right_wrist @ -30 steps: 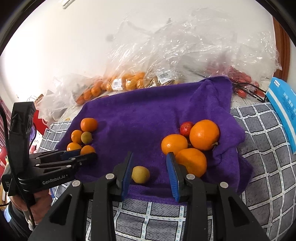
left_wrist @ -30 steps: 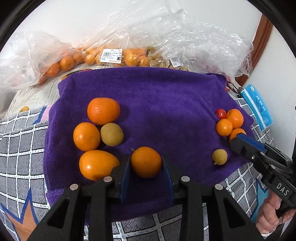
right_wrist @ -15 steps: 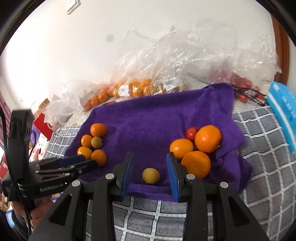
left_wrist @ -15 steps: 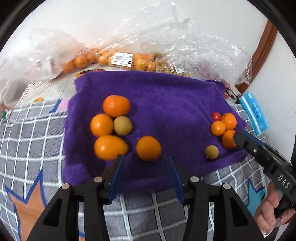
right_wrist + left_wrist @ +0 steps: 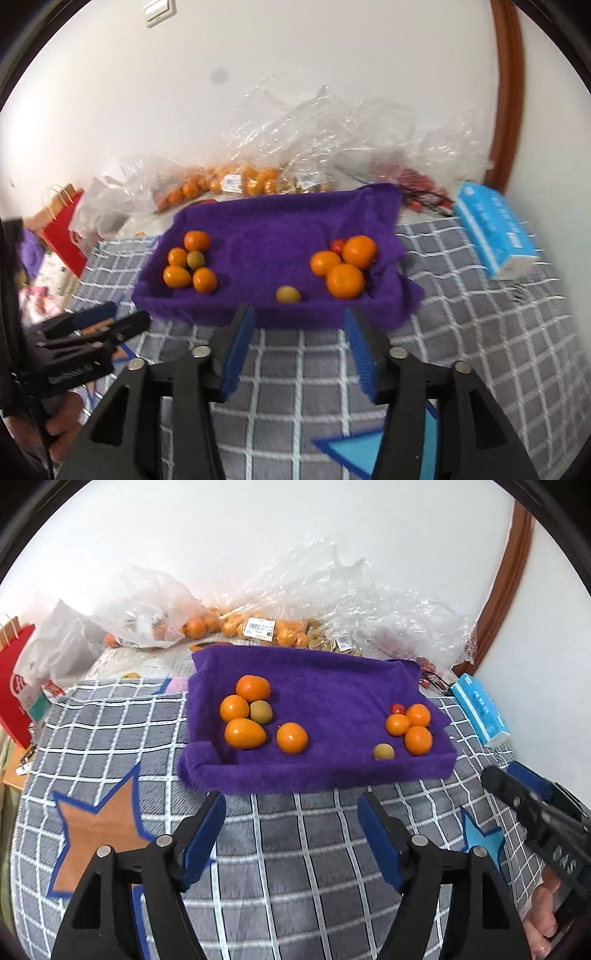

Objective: Organize fruits

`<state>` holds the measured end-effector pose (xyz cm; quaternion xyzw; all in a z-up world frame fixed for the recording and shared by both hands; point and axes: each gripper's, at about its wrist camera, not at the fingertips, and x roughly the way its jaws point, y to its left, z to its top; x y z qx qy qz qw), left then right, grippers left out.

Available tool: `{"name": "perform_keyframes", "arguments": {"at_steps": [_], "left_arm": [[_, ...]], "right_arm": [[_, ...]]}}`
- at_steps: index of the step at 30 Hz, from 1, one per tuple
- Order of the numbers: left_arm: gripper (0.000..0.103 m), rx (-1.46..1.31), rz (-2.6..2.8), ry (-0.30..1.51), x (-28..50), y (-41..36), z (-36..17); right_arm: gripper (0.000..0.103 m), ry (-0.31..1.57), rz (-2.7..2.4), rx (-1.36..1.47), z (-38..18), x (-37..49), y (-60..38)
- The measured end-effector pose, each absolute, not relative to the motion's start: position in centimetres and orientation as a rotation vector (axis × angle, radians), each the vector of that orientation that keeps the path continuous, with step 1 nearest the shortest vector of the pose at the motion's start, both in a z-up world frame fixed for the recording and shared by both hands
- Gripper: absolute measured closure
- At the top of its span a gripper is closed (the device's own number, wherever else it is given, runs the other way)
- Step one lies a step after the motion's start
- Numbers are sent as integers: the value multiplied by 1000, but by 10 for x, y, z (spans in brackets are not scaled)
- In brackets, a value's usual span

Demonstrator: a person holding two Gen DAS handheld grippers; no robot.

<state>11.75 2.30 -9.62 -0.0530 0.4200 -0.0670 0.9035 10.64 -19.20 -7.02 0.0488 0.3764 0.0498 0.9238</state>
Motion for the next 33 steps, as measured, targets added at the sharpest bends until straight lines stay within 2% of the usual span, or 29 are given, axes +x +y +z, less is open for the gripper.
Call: {"name": "perform_keyframes", "arguments": {"at_steps": [3,9,21,33], "left_arm": [[22,-80,-113,826,99,21,-84],[18,-67,-104,750,65,19,-64],[17,-103,-76,691,23,25,-45],[17,-61,-64,684,17,19,-45]], "right_arm": [[17,748,96,81,-64,85,-190],[5,719,63,61,-53,54,-190],[5,688,12,52,-31,6,-194],[5,683,4,69,-31,-2,-201]]}}
